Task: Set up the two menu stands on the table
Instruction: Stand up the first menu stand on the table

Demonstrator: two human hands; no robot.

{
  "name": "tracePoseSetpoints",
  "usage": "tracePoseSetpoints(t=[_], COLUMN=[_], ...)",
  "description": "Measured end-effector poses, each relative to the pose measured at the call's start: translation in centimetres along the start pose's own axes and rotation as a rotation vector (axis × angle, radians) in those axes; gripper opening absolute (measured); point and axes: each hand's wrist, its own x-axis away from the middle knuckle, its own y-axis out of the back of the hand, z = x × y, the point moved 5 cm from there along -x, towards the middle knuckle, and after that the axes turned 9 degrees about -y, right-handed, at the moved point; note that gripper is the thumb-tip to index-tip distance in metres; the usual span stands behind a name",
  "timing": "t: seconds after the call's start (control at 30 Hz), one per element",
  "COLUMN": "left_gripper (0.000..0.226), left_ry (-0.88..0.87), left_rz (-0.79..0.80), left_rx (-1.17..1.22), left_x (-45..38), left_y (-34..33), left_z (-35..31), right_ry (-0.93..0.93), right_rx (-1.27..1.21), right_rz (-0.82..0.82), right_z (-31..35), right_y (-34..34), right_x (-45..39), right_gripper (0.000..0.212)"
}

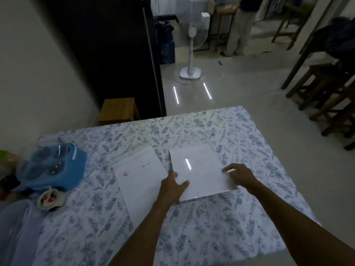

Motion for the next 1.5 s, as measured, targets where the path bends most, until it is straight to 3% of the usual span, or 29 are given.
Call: tracePoseSetpoints(t=[0.13, 0.23, 0.33, 0.53, 0.63, 0.73, 0.93, 1.23, 1.5], left_gripper=[0.061, 0.055, 0.025, 0.03, 0.037, 0.013, 0.019, 0.014, 0.018], left_ry=[-0.037, -0.045, -0.07, -0.141, -0.297, -0.368, -0.332, -0.232, -0.133], left_rz=[0.042, 0.046, 0.082, 0.199, 0.109, -0.023, -0.182, -0.299, -0.313], left_rx=[0.048, 0.099, 0.24, 0.307, 0.12, 0.111, -0.066, -0.102, -0.165], left_x=[1.9, 3.3, 4.7, 5.5, 4.8, 3.5, -0.5, -6.4, -10.0], left_y=[1.3, 2.6, 4.0, 5.8, 7.2, 8.7, 11.3, 12.0, 12.1], left_z=[-0.9, -1.3, -1.7, -2.4, -3.4, -4.9, -7.2, -8.7, -8.7], right_ry=[-0.113, -0.144, -0.1, -0.003, 0.065, 0.128, 0.215, 0.285, 0.386], right_rx=[-0.372, -0.478, -0.467, -0.411, -0.373, -0.347, -0.302, -0.113, 0.154], right_rz=[0.087, 0.165, 0.206, 0.192, 0.178, 0.144, 0.108, 0.122, 0.095], right_z=[-0.7, -1.1, -1.8, -0.6, 1.5, 3.9, 8.2, 12.0, 13.1], right_y=[0.9, 1.6, 2.4, 4.1, 4.8, 5.4, 6.4, 5.5, 4.8], right_x=[2.7, 4.8, 6.6, 8.4, 8.0, 7.2, 3.6, -4.5, -9.4], right_gripper=[0.011, 0.023, 0.019, 0.02, 0.02, 0.02, 0.02, 0.02, 0.021])
